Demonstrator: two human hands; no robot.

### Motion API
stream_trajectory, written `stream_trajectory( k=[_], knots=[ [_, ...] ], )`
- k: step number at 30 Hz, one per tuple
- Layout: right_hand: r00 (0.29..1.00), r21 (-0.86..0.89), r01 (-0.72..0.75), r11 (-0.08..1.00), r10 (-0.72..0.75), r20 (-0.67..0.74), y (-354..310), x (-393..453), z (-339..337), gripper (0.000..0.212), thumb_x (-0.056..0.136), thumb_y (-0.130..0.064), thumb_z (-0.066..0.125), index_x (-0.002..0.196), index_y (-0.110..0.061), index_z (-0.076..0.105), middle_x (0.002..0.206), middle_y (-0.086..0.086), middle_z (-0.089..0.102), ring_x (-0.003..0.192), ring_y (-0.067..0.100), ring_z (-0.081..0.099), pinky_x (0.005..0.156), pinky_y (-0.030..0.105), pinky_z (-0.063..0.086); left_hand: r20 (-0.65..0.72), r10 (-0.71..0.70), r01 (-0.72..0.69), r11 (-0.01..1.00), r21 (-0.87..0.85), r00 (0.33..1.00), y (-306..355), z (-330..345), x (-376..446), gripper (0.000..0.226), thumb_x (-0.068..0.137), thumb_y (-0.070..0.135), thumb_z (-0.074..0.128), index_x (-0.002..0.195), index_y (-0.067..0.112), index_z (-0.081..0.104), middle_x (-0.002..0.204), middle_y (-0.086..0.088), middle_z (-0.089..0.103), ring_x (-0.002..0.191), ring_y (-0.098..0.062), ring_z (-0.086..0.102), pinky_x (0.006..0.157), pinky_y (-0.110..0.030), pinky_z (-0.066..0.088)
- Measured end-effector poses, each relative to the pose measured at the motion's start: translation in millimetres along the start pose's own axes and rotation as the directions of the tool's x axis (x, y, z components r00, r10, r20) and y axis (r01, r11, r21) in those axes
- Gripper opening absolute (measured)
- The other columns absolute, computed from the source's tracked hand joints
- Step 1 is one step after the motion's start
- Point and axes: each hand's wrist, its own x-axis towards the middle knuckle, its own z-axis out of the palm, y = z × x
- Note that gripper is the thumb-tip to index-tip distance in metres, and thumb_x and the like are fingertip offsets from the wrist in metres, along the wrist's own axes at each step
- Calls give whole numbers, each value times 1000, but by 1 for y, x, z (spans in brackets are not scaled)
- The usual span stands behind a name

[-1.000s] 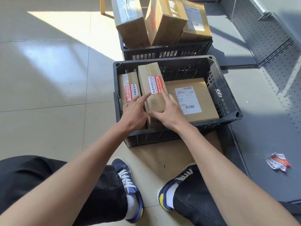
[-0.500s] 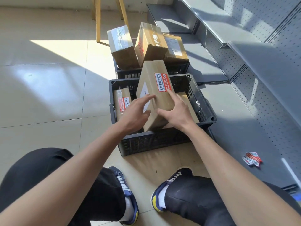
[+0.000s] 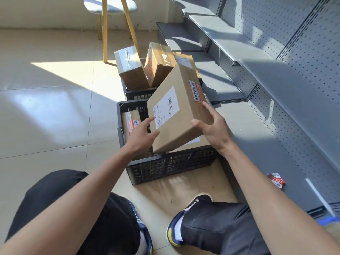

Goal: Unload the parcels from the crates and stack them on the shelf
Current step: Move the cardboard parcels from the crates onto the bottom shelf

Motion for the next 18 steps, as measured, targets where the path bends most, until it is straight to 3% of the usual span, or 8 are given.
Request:
stream_trajectory(
  k=[2,4,7,10,12,14,16,18],
  knots=[
    [999,74,-22,997,26,-48,2,-2,4,85,73,-43,78,149,-26,46,138,-10,60,124,3,57,107,30,47,25,-47,47,998,-32,999,1,5,1,61,102,35,59,157,23,35,158,-1,42,132,-20,49,109,-44,42],
    [995,145,-28,989,41,-87,2,-3,10,85,73,-46,78,149,-27,45,138,-7,61,126,8,58,109,40,47,24,-59,60,997,-55,998,5,12,1,60,102,37,58,156,23,37,158,-1,41,141,-23,43,114,-45,38],
    [984,236,-2,972,45,-175,-3,-8,20,86,74,-44,75,151,-26,42,139,-9,60,124,2,57,109,36,46,-46,-36,31,995,-94,998,17,24,3,59,101,41,58,154,22,41,158,1,37,142,-20,39,115,-43,38],
    [968,282,45,958,28,-249,-6,-9,29,84,80,-37,73,154,-25,35,141,-9,58,125,3,57,110,37,45,-71,-125,103,961,-258,990,29,34,4,69,96,51,60,155,26,38,156,3,37,139,-20,42,109,-43,43],
    [958,318,69,946,26,-285,-6,-8,33,80,82,-29,72,153,-24,36,141,-7,58,126,7,57,109,36,46,-39,-202,171,902,-396,979,37,39,3,84,86,62,62,158,33,29,160,4,32,141,-20,40,110,-52,43],
    [952,371,69,926,49,-301,-5,-10,38,80,82,-24,71,153,-22,34,139,-5,59,122,6,60,100,25,50,-4,-240,201,825,-528,971,46,44,1,88,85,63,62,159,40,20,159,7,30,138,-19,41,101,-59,49],
    [954,453,43,890,98,-283,-4,-12,44,93,81,-25,71,159,-21,20,136,-5,60,116,1,62,92,19,51,42,-255,223,740,-635,966,55,48,1,85,95,51,63,160,43,8,153,10,33,132,-20,43,91,-60,55],
    [959,517,-7,856,152,-240,-1,-16,48,110,78,-33,73,161,-28,1,141,-5,56,119,-1,60,104,29,49,54,-262,224,679,-699,963,58,53,2,89,97,46,64,159,46,1,157,6,32,132,-24,45,86,-59,58]
  ],
)
